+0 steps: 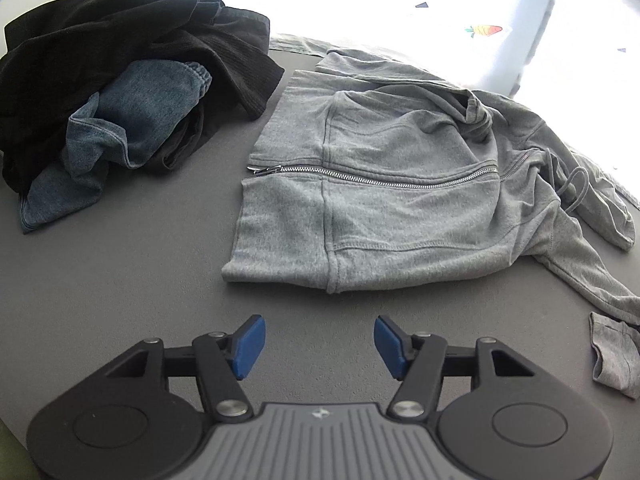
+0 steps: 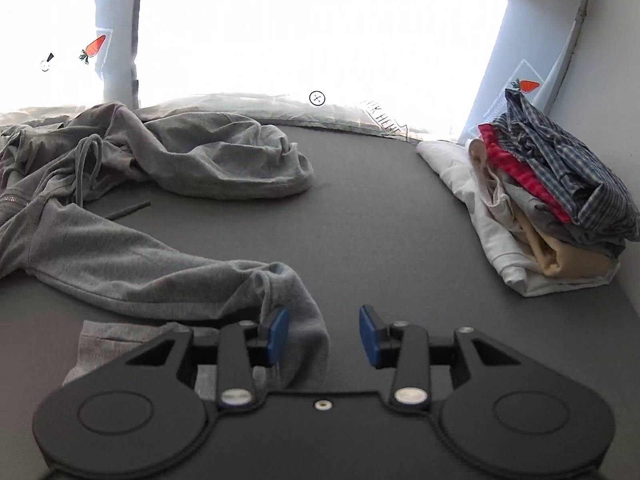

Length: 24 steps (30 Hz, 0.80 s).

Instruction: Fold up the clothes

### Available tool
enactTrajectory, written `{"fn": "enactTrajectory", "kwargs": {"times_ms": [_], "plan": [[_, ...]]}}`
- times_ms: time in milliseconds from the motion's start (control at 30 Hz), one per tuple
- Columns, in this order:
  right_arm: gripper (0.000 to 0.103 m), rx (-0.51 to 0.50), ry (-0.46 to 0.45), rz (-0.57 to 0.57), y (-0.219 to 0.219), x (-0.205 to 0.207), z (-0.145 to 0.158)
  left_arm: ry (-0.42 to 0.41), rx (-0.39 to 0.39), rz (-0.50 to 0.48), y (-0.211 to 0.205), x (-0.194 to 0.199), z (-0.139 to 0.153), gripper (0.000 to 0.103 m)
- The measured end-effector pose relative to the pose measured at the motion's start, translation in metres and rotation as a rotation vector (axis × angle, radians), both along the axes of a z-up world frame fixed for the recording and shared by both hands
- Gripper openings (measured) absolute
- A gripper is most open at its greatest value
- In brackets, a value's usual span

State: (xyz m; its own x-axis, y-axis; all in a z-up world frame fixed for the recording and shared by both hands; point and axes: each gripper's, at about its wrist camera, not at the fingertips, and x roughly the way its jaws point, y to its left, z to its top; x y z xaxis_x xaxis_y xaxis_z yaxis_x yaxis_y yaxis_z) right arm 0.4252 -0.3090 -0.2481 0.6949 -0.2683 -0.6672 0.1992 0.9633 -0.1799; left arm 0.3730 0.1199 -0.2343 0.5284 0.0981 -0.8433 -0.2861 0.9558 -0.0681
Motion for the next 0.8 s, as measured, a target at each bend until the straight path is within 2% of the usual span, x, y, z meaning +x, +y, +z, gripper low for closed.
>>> {"fn": "enactTrajectory", "kwargs": {"times_ms": [133,233,300,367,400,467,500,567,633,700,800], "plan": [[0.062,0.026,-0.004,0.034,0.019,-0.006,-0.001,0.04,0.008,0.036,0.016,0.01,-0.017,0.065],[0.073,0.031,0.016,0.065,0.021,-0.011,-0.006,0.075,0.015,0.044,0.018,0.012,-0.032,0.066],[0.075,-0.018,0.053,0.067,0.021,-0.007,-0.015,0.079,0.031,0.037,0.013,0.011,-0.041,0.069],[0.075,-0.083,0.095,0.024,0.015,-0.001,-0.024,0.07,0.056,0.025,0.006,0.009,-0.047,0.076],[0.075,-0.084,0.107,0.003,0.008,0.002,-0.027,0.061,0.076,0.022,0.001,0.007,-0.049,0.078],[0.07,-0.041,0.121,-0.007,-0.011,0.007,-0.031,0.051,0.088,0.041,-0.006,0.004,-0.051,0.082],[0.066,-0.03,0.127,-0.001,-0.017,0.009,-0.033,0.049,0.078,0.057,-0.007,0.003,-0.053,0.089],[0.036,-0.034,0.138,0.041,-0.026,0.012,-0.034,0.054,0.063,0.072,-0.009,0.001,-0.057,0.103],[0.021,-0.104,0.145,0.082,-0.03,0.014,-0.036,0.053,0.085,0.077,-0.016,0.0,-0.061,0.103],[0.016,-0.211,0.133,0.098,-0.037,0.012,-0.038,0.046,0.085,0.1,-0.018,-0.002,-0.063,0.103],[0.015,-0.219,0.112,0.042,-0.079,0.011,-0.038,0.034,0.079,0.121,-0.018,-0.005,-0.064,0.103]]}}
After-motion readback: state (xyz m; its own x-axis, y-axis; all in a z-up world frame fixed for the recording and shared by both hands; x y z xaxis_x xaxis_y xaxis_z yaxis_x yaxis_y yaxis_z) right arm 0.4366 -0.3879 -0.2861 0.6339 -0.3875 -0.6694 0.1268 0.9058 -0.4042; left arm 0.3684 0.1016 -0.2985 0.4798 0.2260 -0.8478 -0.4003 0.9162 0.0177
